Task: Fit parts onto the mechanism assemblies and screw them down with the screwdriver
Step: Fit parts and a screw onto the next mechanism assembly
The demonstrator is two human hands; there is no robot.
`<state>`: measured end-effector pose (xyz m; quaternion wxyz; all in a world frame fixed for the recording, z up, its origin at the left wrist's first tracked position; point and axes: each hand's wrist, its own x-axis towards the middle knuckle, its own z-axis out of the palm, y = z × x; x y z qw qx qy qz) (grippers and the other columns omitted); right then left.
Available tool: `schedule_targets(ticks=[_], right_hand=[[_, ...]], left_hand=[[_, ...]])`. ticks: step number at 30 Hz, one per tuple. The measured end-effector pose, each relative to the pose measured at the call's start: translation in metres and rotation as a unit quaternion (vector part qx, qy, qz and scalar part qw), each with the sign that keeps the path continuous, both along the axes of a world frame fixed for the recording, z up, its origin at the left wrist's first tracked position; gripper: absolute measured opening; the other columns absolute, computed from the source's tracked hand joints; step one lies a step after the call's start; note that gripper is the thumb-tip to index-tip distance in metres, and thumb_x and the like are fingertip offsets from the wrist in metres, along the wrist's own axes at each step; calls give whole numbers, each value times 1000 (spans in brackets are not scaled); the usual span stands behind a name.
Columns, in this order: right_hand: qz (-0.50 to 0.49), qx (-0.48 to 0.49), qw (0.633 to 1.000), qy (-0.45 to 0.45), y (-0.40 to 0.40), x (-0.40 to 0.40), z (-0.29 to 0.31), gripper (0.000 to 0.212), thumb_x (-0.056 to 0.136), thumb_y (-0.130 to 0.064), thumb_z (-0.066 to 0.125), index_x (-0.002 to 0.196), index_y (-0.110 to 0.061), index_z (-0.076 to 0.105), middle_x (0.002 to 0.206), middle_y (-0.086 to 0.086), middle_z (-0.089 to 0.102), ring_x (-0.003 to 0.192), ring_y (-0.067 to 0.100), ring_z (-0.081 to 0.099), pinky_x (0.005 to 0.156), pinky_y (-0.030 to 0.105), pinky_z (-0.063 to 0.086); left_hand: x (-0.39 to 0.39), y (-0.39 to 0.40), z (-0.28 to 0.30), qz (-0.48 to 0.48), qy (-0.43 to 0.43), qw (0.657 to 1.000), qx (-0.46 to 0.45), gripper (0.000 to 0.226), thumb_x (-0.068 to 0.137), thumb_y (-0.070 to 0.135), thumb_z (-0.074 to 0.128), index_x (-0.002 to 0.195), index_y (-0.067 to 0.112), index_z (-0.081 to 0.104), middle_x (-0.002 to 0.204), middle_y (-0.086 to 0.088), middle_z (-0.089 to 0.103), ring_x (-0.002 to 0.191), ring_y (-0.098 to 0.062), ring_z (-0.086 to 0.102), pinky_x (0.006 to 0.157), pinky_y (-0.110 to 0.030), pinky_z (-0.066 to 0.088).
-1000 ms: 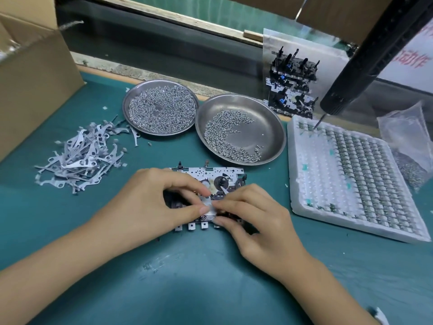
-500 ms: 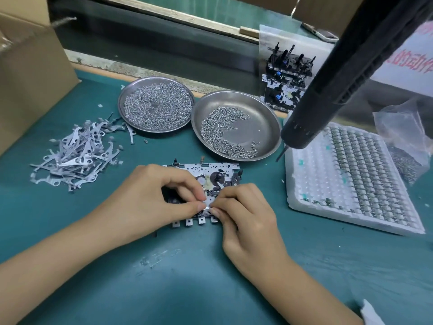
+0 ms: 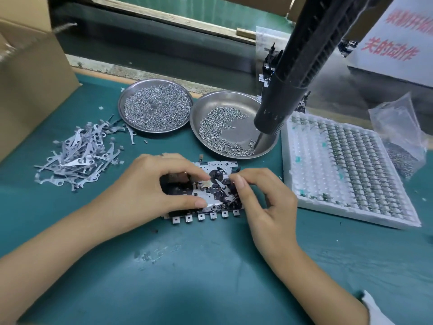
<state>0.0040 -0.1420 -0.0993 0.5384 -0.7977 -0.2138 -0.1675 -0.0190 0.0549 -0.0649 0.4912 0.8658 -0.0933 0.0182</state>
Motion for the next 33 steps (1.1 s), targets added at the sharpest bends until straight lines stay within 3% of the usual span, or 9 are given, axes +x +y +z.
schedule_targets(ticks=[3, 6, 9, 11, 19, 23, 26, 29, 33], right_hand=[[-2, 2, 999, -32, 2, 0, -1, 10, 87, -6, 61, 84, -1, 70, 83, 3, 66, 81, 13, 61, 76, 20, 46], [-3, 1, 999, -49, 4, 0, -1, 10, 87, -5, 61, 86, -1, 71, 83, 3, 67, 82, 15, 62, 76, 20, 47], [-9, 2, 999, -50, 4, 1, -2, 10, 87, -6, 62, 87, -2, 71, 85, 1, 67, 83, 15, 63, 77, 21, 47], [-10, 4, 999, -49, 3, 1, -3, 11, 88, -8, 62, 87, -3, 71, 85, 0, 67, 84, 14, 63, 77, 22, 47], [-34, -29, 997, -69, 4, 13, 7, 12, 88, -8, 61, 87, -3, 71, 85, 2, 67, 84, 13, 62, 78, 19, 46], [-49, -162, 986, -15, 6, 47, 30, 16, 92, -12, 59, 103, -7, 70, 99, 2, 66, 95, 15, 59, 85, 21, 43], [-45, -348, 935, 55, 8, 76, 33, 27, 94, -16, 56, 117, -7, 65, 112, 8, 65, 107, 25, 56, 94, 29, 40], [-49, -376, 919, 103, 14, 86, 34, 19, 92, -10, 57, 102, -2, 71, 100, 16, 70, 95, 31, 63, 85, 41, 50], [-71, -386, 915, 92, 19, 88, 30, 20, 84, 4, 57, 96, 1, 71, 95, 21, 70, 93, 35, 64, 82, 44, 51]], left_hand=[[12, 9, 0, 64, -51, 997, -16, 19, 75, 41, 69, 91, 32, 73, 87, 13, 68, 83, 0, 60, 77, -7, 41], [41, 27, 0, 177, -140, 970, 94, 18, 91, 24, 61, 105, 19, 71, 94, 4, 66, 82, -5, 55, 76, -16, 38], [78, 46, -4, 201, -72, 939, 270, 34, 92, 24, 60, 125, 14, 62, 121, -15, 60, 106, -33, 54, 93, -36, 41], [93, 48, -5, 186, -10, 930, 316, 41, 90, 26, 63, 130, 15, 58, 127, -19, 56, 117, -38, 49, 100, -43, 39], [92, 40, -7, 259, -84, 909, 315, 11, 87, 25, 67, 93, 21, 75, 98, -6, 72, 95, -36, 62, 76, -38, 45], [91, 41, -12, 249, -145, 902, 321, 12, 90, 21, 64, 93, 15, 73, 97, -9, 72, 93, -35, 63, 82, -41, 41], [91, 43, -16, 260, -174, 899, 308, 12, 91, 19, 62, 94, 12, 71, 96, -12, 70, 95, -35, 60, 85, -44, 36], [90, 41, -17, 259, -179, 908, 276, 10, 90, 15, 62, 96, 10, 69, 96, -14, 69, 93, -36, 61, 86, -44, 39], [89, 42, -18, 252, -175, 921, 238, 11, 91, 12, 61, 97, 6, 69, 94, -16, 70, 86, -36, 63, 81, -46, 49]])
